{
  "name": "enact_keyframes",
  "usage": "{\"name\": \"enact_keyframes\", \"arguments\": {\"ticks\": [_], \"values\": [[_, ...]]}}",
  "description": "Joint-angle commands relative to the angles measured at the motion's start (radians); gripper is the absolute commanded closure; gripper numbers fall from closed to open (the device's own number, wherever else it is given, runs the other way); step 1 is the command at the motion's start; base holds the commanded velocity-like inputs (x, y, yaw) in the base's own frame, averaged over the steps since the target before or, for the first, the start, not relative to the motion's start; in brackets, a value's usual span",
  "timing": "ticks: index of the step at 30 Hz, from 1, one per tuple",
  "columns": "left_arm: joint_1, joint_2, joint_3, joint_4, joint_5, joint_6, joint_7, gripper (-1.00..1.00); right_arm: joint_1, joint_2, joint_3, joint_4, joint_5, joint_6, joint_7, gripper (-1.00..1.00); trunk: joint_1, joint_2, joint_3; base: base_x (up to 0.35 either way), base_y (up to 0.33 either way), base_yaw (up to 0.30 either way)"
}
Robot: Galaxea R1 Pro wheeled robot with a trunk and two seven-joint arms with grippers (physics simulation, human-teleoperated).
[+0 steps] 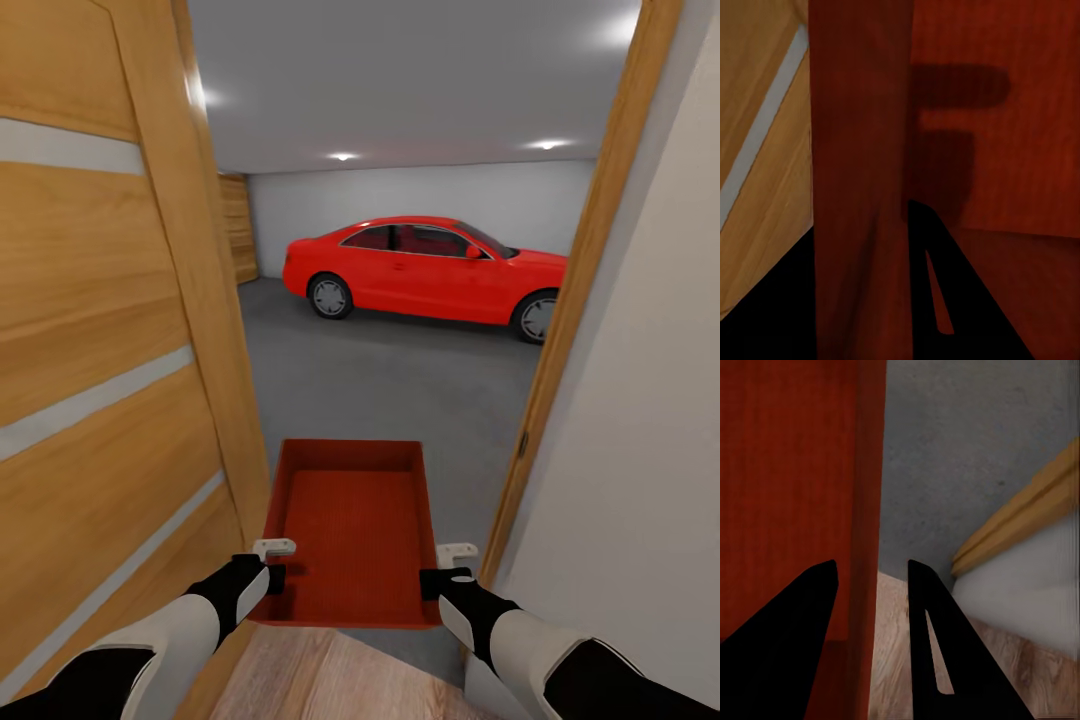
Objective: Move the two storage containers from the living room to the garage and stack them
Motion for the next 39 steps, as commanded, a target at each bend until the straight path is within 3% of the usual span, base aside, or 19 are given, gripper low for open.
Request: {"name": "enact_keyframes", "arguments": {"ticks": [1, 20, 39], "values": [[-0.001, 0.019, -0.014, -0.006, 0.003, -0.006, 0.006, 1.0, 0.0, 0.0, 0.019, 0.001, -0.02, 0.005, -0.005, 1.0, 0.001, -0.002, -0.002, 0.003, 0.002, -0.2], [-0.001, 0.019, -0.011, -0.006, 0.003, -0.006, 0.005, 1.0, 0.0, -0.001, 0.019, 0.001, -0.019, 0.006, -0.005, 1.0, 0.001, -0.002, -0.002, 0.006, 0.002, -0.181], [-0.001, 0.019, -0.011, -0.007, 0.003, -0.006, 0.005, 1.0, 0.0, -0.001, 0.019, 0.001, -0.019, 0.006, -0.005, 1.0, 0.001, -0.002, -0.002, 0.082, 0.088, -0.122]]}}
